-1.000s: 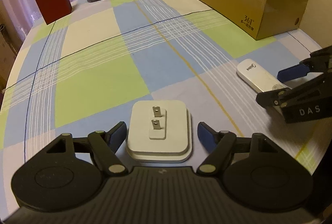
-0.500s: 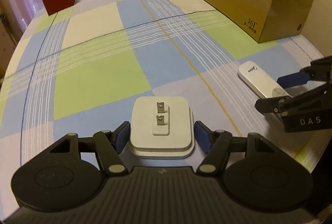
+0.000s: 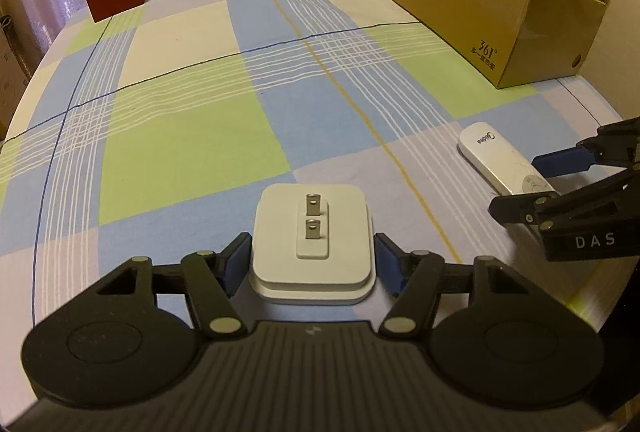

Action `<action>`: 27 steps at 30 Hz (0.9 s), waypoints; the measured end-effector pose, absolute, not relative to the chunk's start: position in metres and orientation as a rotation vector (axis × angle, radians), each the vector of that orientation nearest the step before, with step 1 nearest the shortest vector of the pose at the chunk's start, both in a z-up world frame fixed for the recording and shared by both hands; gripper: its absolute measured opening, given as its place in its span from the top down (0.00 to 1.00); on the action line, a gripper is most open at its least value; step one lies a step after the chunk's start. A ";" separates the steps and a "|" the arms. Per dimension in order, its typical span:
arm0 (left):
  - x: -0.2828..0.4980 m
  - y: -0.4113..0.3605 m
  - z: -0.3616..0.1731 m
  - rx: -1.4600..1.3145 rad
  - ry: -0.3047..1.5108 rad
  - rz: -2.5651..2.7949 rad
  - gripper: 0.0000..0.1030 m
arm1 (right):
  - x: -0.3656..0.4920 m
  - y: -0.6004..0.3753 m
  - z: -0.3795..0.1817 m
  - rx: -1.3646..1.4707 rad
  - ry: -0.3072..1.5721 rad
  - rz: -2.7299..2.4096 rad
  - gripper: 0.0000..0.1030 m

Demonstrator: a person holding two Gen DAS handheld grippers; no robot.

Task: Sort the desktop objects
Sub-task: 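Lift the remote with the right tool while the left lifts the plug adapter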

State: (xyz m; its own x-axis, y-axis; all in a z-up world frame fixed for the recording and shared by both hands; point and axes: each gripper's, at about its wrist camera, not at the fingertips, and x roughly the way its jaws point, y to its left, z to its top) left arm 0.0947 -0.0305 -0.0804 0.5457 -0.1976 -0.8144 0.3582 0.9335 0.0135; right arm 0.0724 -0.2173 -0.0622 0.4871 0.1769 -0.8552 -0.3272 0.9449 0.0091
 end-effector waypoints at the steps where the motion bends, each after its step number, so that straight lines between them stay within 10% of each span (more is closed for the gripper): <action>1: 0.095 -0.031 -0.080 0.187 0.938 -0.332 0.41 | 0.072 -0.217 -0.062 -0.168 1.015 0.308 0.49; 3: 0.095 -0.031 -0.080 0.188 0.936 -0.332 0.41 | 0.072 -0.217 -0.061 -0.171 1.009 0.313 0.61; 27: 0.077 -0.045 -0.047 0.260 0.850 -0.357 0.42 | 0.054 -0.221 -0.031 -0.117 0.929 0.312 0.62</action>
State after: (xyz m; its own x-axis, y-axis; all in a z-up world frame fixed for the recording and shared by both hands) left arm 0.0766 -0.0449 -0.0473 0.6070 -0.2023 -0.7685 0.4069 0.9098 0.0819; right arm 0.0536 -0.2213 -0.0307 0.5573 0.2135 -0.8024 -0.3138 0.9489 0.0346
